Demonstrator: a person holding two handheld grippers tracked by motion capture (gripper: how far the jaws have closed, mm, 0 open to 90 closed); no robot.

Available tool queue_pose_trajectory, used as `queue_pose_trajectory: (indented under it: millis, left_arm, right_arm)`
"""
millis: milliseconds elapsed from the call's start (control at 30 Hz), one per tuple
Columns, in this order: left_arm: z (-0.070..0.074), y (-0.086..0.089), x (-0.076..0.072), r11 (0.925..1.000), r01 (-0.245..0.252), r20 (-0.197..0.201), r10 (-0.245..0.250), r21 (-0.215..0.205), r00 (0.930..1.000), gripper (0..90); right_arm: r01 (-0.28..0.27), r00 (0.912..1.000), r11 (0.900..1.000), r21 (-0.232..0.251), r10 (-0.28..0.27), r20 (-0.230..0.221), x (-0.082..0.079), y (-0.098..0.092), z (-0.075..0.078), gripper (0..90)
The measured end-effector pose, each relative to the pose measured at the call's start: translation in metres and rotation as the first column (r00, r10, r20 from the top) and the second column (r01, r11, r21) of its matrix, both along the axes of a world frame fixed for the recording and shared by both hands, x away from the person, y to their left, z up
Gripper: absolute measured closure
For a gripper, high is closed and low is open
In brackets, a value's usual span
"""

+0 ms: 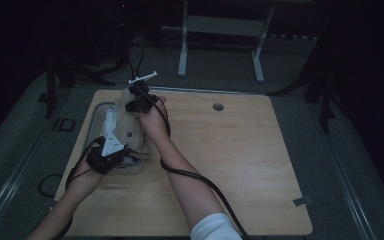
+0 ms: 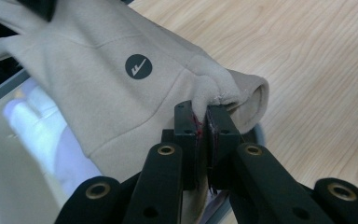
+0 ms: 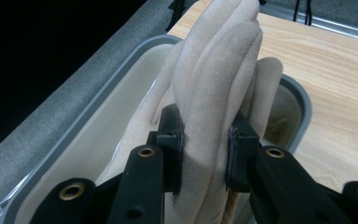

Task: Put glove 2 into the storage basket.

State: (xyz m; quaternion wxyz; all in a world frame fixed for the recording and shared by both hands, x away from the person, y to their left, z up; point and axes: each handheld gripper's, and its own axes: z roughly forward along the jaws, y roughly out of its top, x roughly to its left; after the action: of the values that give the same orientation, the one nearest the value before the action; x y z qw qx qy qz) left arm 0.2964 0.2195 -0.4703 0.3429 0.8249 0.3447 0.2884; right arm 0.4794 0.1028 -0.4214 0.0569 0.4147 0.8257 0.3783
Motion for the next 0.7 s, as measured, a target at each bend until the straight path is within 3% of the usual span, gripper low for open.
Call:
queue_pose_trajectory:
  millis: [167,300,533,700]
  left_arm:
    - [0.012,0.014,-0.006,0.9997,-0.024,0.027,0.024,0.001,0.9993,85.2]
    - [0.015,0.021,-0.009,0.9995,-0.03,0.015,0.031,-0.005,0.9994,85.2]
    - [-0.003,0.016,-0.004,0.9997,-0.016,-0.058,0.017,0.02,0.9982,85.0]
    - [-0.016,0.016,0.001,0.9999,-0.016,-0.108,0.016,-0.001,0.994,84.6]
  right_arm:
    - [-0.02,0.9997,1.0,0.004,0.02,0.017,-0.002,0.013,0.01,72.2]
    - [-0.033,0.9993,0.999,0.02,0.032,0.018,-0.004,0.021,0.011,72.2]
    - [-0.042,0.9989,0.999,-0.013,0.042,-0.02,-0.001,0.03,-0.017,72.0]
    - [-0.044,0.9978,0.998,-0.034,0.042,-0.052,0.002,0.033,-0.035,71.3]
